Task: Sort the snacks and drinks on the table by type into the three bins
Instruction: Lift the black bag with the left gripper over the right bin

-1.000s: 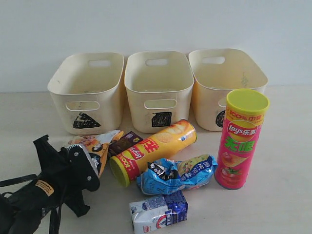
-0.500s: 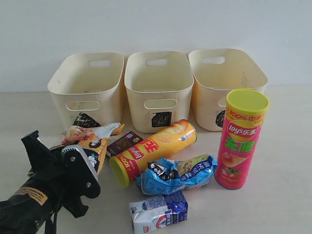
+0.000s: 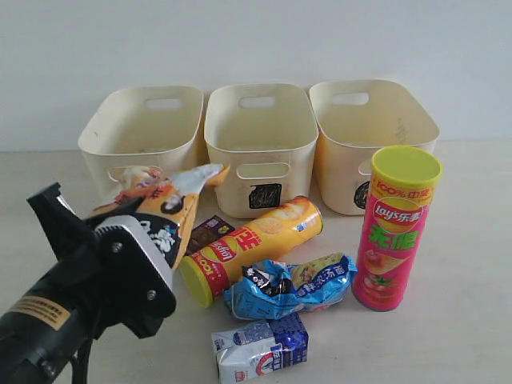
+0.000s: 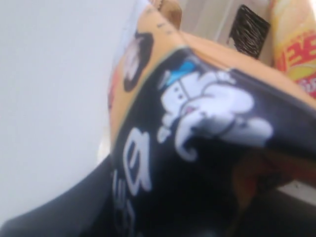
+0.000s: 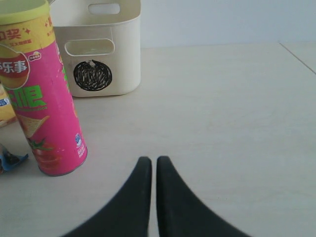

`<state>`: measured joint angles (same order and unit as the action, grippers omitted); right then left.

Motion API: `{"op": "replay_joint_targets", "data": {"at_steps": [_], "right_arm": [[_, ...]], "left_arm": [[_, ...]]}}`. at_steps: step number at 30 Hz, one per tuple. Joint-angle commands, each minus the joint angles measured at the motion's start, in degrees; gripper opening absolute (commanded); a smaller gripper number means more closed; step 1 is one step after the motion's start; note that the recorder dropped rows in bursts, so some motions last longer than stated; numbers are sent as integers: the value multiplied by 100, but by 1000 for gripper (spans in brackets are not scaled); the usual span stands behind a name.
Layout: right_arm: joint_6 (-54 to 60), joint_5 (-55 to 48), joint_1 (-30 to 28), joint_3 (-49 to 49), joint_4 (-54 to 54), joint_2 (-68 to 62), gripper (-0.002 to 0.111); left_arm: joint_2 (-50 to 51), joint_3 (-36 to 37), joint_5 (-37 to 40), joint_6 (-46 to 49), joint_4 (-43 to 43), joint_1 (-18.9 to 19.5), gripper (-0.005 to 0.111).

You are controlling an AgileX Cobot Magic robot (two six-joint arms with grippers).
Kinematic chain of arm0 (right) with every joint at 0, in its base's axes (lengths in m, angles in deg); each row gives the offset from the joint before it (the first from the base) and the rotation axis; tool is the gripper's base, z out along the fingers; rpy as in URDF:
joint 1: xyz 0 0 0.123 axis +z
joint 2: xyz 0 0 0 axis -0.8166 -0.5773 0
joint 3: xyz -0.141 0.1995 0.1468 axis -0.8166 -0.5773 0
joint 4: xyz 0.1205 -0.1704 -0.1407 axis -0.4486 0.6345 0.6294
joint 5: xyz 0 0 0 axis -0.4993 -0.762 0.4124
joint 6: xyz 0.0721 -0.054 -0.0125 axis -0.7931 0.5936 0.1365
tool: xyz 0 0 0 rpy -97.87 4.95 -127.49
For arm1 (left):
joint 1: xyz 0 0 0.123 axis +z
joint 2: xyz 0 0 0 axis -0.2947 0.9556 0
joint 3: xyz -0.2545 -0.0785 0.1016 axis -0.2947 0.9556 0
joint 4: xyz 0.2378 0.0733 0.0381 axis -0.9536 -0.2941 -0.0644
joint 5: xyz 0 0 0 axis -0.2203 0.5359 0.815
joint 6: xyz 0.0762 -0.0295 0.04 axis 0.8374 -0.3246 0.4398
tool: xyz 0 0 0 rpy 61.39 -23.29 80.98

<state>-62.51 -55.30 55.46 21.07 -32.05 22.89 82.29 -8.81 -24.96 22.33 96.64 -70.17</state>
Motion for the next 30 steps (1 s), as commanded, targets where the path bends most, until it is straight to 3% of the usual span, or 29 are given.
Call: {"op": "replay_joint_targets", "data": {"at_steps": [1,4,12,23,30], "right_arm": [[-37,27,-14,-28,0,32,1],[-37,27,-14,-28,0,32,1],[-37,27,-14,-28,0,32,1],[-37,27,-14,-28,0,32,1],[-37,27,-14,-28,0,32,1]], "left_arm": [[-597,-174,-114,271,-297,-32,4],[-840,-924,997,1028,-319,-22,4],[-428,-2600,2196,2568,-316,-22,4],[899,-4835,3132,3279,-294,1,4],[1881,-6323,3892,3308,-247,265,4]]}}
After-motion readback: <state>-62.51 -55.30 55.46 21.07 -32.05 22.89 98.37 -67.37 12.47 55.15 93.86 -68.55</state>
